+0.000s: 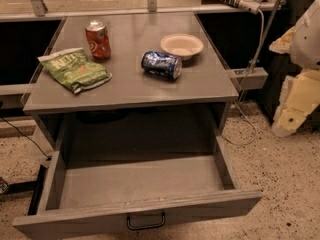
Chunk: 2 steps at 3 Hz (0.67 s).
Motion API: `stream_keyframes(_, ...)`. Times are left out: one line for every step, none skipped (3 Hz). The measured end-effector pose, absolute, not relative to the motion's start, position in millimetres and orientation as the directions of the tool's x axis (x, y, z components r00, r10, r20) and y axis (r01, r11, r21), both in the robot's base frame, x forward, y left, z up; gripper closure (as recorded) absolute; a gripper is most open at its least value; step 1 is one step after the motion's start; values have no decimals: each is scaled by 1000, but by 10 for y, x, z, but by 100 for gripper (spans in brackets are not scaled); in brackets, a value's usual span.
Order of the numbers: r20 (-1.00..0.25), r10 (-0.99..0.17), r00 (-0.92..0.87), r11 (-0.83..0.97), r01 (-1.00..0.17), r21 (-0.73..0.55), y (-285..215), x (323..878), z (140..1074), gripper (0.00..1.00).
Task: Close top drawer
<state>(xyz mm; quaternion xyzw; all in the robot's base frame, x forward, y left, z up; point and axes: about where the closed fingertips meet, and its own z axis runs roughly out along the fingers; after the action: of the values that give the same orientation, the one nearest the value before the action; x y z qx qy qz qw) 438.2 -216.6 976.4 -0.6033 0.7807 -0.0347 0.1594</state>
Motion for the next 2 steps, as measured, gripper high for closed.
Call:
stream_keyframes(-205, -954, -220, 270, -927, -261, -2166, 4378, 9775, 0)
stream_keyframes(-224, -955, -194, 252, -929, -270, -2156, 4292, 9640, 0)
